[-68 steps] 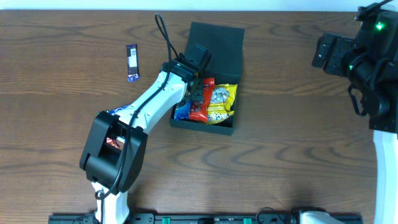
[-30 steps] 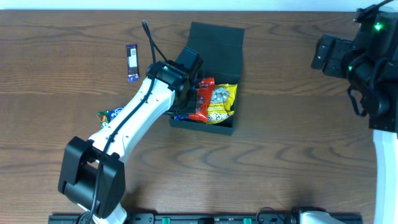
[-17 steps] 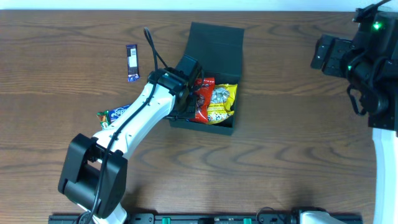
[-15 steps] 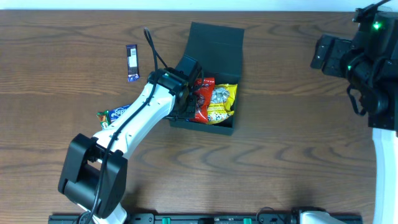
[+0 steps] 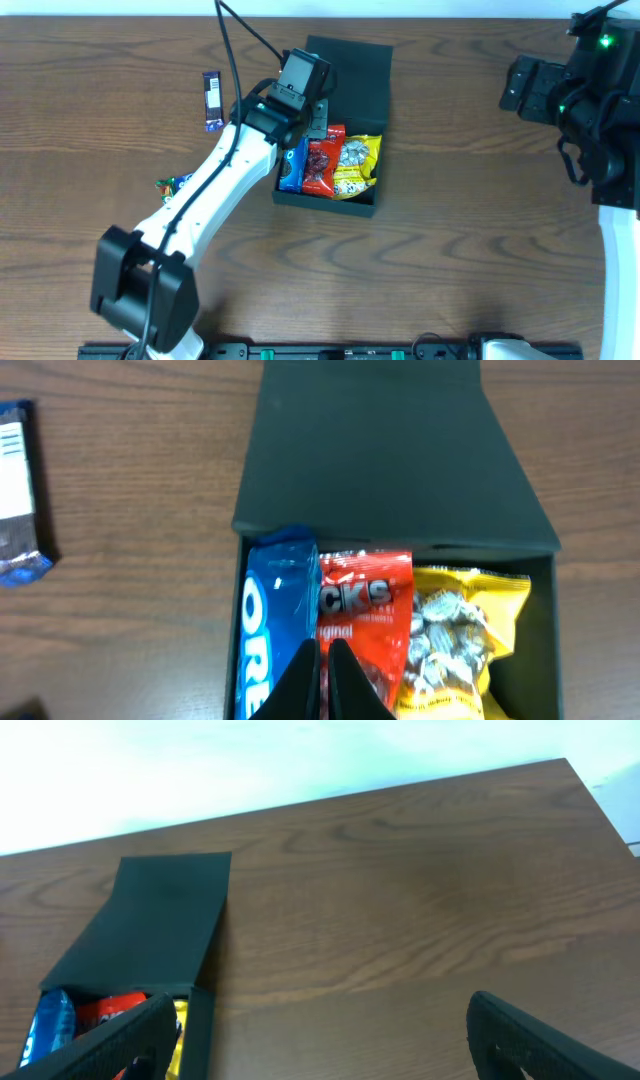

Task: Pack container
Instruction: 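Push the Oreo pack down into the box and open the left gripper, then move the left gripper to the dark blue candy bar and grasp it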

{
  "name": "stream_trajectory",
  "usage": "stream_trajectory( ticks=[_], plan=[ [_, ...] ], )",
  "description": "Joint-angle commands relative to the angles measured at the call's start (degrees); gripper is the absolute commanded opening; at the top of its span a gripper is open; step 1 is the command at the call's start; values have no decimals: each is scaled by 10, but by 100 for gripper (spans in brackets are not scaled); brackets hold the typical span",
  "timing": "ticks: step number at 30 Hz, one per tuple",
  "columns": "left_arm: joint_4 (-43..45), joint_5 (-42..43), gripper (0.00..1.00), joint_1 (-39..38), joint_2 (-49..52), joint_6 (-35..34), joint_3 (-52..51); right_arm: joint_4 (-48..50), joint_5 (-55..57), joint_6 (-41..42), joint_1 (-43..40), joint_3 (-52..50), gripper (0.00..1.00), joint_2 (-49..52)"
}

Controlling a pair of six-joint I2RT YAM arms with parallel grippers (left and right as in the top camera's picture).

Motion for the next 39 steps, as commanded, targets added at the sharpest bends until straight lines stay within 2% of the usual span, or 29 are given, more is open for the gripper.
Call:
stream_trajectory(
  ticks=[1, 7, 16, 29, 33, 37, 39],
  plan=[
    [15, -10, 6, 10, 52, 13, 5, 0, -2, 8, -3, 2, 92, 4],
    [73, -9, 6, 30, 78, 23, 5, 0, -2, 8, -3, 2, 92, 4],
    [69, 49, 6, 48, 116, 23, 5, 2, 0, 8, -3, 2, 92, 4],
    [62, 53, 6, 48, 111, 23, 19, 15, 0, 8, -3, 2, 93, 4],
    [24, 28, 6, 48, 91, 23, 54, 15, 2, 8, -3, 2, 93, 4],
    [-42, -63, 6, 57, 63, 23, 82, 15, 2, 8, -3, 2, 93, 4],
    [-65, -82, 6, 76, 56, 23, 82, 17, 2, 8, -3, 2, 93, 4]
  ],
)
